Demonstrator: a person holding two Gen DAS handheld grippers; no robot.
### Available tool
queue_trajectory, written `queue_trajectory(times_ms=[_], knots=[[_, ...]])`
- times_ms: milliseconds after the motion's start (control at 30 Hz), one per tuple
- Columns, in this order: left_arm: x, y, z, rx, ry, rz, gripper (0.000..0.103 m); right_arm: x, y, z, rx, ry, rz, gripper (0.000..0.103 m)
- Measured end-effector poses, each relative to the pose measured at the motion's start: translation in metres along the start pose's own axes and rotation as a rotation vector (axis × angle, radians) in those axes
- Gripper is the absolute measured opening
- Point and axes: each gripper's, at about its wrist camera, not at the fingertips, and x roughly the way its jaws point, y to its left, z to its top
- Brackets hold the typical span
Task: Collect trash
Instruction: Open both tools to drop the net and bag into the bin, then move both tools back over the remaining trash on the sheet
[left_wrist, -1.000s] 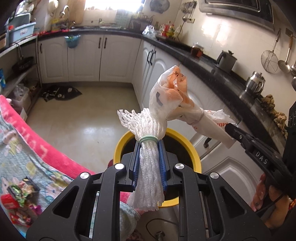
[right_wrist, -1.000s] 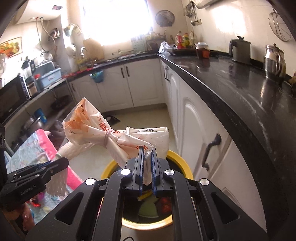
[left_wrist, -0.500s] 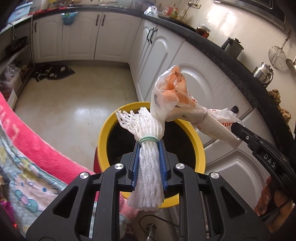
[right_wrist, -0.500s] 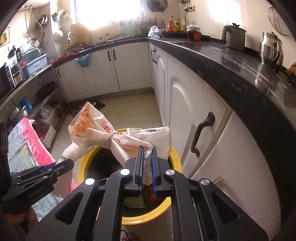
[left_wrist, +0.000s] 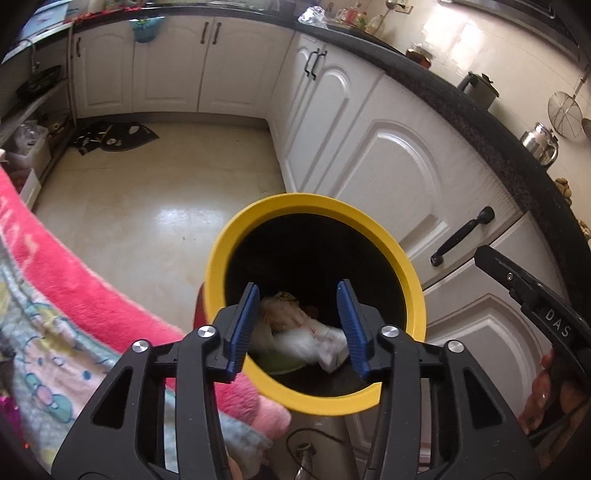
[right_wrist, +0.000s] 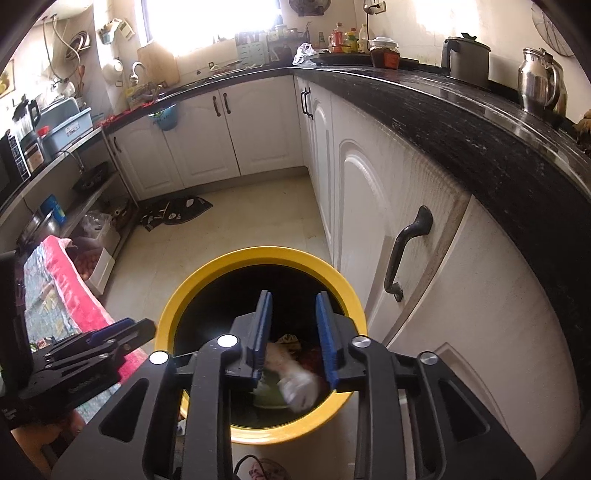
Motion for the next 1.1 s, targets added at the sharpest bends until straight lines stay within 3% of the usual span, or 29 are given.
queue_trajectory(times_ms=[267, 333, 433, 667, 1100], knots=[[-0.046, 0.011, -0.004, -0.017, -0.071, 0.053, 0.068, -0.011, 0.006, -0.003, 0.013, -0.025, 0.032, 0.048], [-0.057, 0.013, -0.005, -0.016, -0.09, 0.074, 0.082, -0.015, 0.009, -0.001, 0.004, -0.035, 0.037, 0.053], [-0.076, 0.016, -0.007, -0.019, -0.12, 0.107, 0.091, -0.022, 0.013, -0.001, 0.004, -0.055, 0.046, 0.061], [-0.117, 0.032, -0.015, -0.074, -0.191, 0.145, 0.092, -0.04, 0.024, 0.004, -0.023, -0.101, 0.076, 0.073], [-0.196, 0.067, -0.043, -0.149, -0.3, 0.235, 0.092, -0.085, 0.076, 0.004, -0.133, -0.181, 0.213, 0.076]])
